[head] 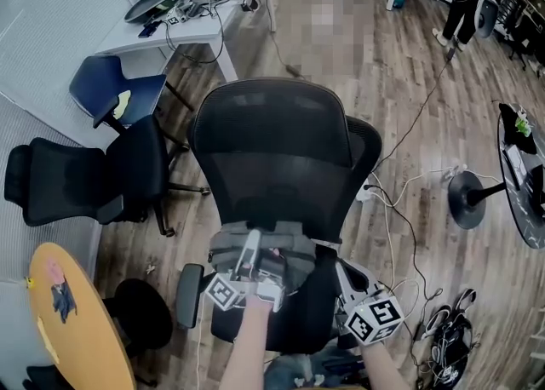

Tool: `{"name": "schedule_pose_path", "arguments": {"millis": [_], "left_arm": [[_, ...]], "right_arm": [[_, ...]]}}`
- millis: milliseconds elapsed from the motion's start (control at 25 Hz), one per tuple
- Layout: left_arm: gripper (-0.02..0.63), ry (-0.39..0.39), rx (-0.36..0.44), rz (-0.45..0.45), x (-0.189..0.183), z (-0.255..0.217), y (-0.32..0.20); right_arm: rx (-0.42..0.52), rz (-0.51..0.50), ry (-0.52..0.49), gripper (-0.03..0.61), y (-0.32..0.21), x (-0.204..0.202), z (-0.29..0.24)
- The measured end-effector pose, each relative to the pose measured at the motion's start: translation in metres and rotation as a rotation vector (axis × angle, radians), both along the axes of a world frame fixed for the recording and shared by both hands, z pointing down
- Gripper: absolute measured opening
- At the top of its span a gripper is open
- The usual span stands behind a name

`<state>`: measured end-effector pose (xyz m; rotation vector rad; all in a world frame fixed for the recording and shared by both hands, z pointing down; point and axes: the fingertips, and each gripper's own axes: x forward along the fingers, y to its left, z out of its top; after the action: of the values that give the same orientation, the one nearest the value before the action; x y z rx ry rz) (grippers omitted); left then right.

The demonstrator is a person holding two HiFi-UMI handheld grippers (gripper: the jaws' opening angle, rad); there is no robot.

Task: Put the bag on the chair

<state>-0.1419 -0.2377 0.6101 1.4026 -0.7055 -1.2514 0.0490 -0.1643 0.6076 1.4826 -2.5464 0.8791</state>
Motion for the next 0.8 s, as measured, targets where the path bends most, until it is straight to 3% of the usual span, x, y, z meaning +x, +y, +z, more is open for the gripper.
{"name": "schedule_pose_path", "arguments": {"millis": [240,800], "left_arm": [[0.043,-0.001,-0.013,0.000,0.002,0.009,-0.025],[0.043,-0.009,-0.037,-0.031,0.002,0.034,-0.080]], "right_arm": [[-0.008,0.026,-0.015,0.014,-0.007,0.006,0.007],[-0.021,-0.032,-0.002,0.014,-0.005,0.000,0.019]]}}
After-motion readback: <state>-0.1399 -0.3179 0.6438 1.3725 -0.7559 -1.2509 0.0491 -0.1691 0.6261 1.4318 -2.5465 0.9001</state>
